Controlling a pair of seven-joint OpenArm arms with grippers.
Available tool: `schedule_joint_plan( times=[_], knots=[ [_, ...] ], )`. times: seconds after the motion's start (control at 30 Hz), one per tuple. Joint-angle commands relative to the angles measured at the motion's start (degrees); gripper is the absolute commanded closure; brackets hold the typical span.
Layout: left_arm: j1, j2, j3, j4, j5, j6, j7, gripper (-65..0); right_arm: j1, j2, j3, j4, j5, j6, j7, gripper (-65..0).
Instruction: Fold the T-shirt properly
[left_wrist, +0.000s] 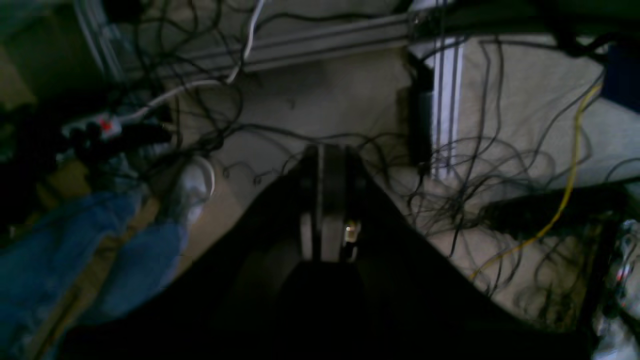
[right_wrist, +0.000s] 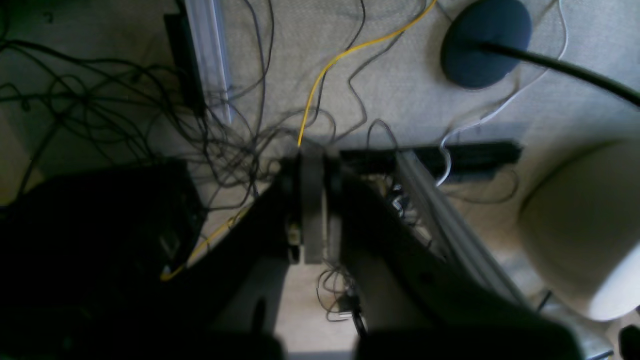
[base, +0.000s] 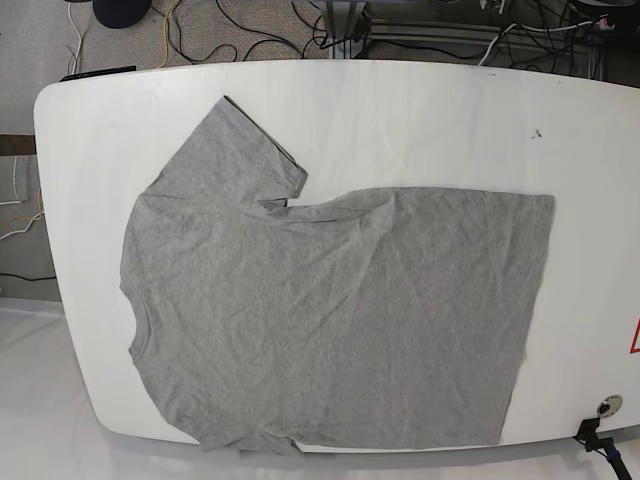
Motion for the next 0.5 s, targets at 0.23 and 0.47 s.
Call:
schedule_joint_plan(
  times=[0.23,0.47],
  knots=[
    [6.9,-1.6,-5.5,17.8,-4.2,0.1,1.2,0.0,-9.9,0.7,1.6,25.1,-0.9,-2.3,-4.1,0.0],
    [8.5,-2.2,-11.9,35.7,-6.3,0.0,2.1,0.0,-10.5,0.1,1.7,38.5,-2.6,-3.8,-3.5,0.0]
  ],
)
